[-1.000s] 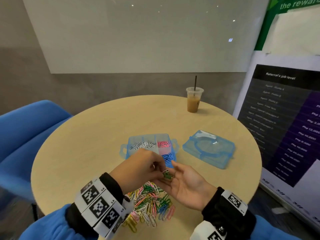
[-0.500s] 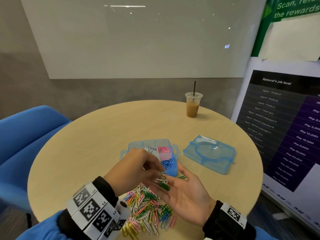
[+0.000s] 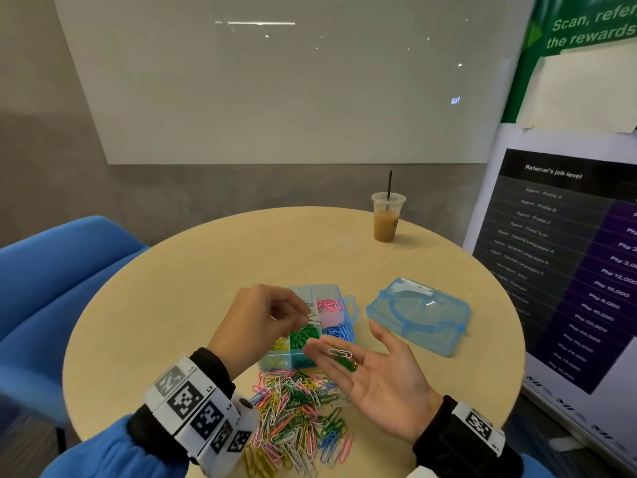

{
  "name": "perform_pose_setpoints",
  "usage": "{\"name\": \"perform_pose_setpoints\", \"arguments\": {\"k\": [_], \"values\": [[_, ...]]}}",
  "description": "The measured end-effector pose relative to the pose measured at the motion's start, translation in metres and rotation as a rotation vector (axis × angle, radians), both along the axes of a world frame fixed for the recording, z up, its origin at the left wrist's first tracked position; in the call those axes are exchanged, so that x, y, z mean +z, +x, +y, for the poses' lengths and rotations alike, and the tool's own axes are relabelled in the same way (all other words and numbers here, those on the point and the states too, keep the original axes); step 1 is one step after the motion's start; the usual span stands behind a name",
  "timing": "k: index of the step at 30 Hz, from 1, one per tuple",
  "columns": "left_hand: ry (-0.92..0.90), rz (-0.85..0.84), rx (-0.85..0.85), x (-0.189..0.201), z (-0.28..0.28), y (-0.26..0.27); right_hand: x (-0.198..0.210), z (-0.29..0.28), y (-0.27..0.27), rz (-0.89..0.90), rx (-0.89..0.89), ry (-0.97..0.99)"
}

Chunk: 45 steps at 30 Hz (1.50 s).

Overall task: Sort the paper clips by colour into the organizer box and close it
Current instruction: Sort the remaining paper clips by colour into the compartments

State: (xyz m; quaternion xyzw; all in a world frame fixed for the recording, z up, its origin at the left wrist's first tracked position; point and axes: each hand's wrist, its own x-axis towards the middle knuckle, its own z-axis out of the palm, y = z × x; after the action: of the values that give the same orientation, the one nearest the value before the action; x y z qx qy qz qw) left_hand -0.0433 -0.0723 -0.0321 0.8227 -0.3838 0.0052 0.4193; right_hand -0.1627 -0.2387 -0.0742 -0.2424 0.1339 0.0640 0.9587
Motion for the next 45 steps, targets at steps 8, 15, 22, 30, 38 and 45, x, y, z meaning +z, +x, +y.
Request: {"name": "perform_pose_setpoints", "arguments": {"k": [8,15,22,30,38,45], "values": [[0.190,-0.046,0.035,0.004,-0.024,0.022,0.005,-0.006,0.000,0.034,-0.047,0.000],[0.254,-0.074,0.101,0.004,-0.022,0.031,0.006,-0.011,0.000,0.034,-0.042,0.002],[0.334,-0.039,0.223,0.010,-0.002,0.042,0.009,-0.014,-0.001,0.029,-0.054,0.000],[0.364,-0.226,0.193,0.006,0.009,0.021,0.009,-0.009,-0.005,0.019,-0.010,0.002],[0.377,-0.248,-0.109,0.005,-0.006,-0.028,0.011,0.005,-0.006,-0.053,0.084,0.065],[0.317,-0.198,-0.057,0.006,-0.004,-0.027,0.016,0.010,-0.007,-0.044,0.088,0.060]]}}
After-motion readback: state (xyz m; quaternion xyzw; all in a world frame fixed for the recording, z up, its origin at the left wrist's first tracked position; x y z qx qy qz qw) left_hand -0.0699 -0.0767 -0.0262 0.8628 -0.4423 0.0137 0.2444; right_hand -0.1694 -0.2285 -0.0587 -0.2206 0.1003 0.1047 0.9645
